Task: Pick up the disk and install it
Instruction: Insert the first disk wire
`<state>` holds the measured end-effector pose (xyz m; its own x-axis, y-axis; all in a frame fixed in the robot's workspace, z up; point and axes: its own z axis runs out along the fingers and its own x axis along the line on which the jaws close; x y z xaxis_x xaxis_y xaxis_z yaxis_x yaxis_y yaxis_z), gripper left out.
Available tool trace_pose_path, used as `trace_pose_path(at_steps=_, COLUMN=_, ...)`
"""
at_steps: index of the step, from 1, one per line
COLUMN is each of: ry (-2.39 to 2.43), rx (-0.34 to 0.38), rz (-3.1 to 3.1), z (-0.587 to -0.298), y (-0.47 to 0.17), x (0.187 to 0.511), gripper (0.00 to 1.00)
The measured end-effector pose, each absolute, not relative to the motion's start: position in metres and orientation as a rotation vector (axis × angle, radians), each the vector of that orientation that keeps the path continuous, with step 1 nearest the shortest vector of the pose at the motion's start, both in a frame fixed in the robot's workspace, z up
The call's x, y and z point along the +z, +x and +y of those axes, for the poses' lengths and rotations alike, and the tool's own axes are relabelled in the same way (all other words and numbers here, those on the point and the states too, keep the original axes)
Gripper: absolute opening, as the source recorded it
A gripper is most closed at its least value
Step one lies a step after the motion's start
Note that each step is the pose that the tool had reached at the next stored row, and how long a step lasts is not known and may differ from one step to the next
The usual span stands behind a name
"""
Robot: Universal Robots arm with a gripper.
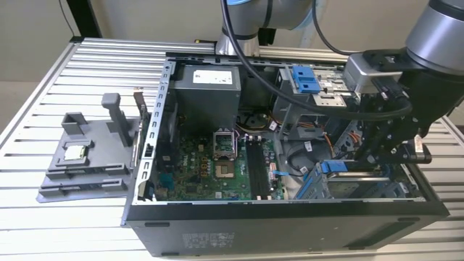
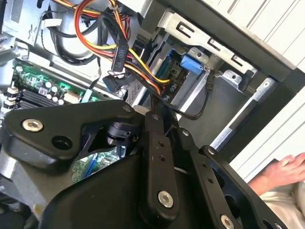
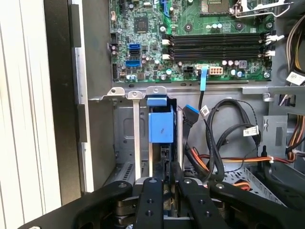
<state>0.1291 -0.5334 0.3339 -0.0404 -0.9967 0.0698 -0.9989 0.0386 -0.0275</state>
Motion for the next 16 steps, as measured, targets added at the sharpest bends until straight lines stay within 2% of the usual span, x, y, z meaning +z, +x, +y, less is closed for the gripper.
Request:
trace_pose_path(at_steps=14, ry=2.148, rx=0.12, rz=-2.234, z=-0.528, y=0.1292, x=0.3281, gripper=0.0)
trace_pose_path(at_steps=15, ry=2.148, rx=0.119, rz=-2.235, z=-0.5279, y=0.1292, x=0.3295, gripper=1.0)
trace_pose_path(at_steps=16, ry=2.148, rx=0.119, rz=-2.235, z=-0.528, y=0.1292, x=0.333, gripper=1.0)
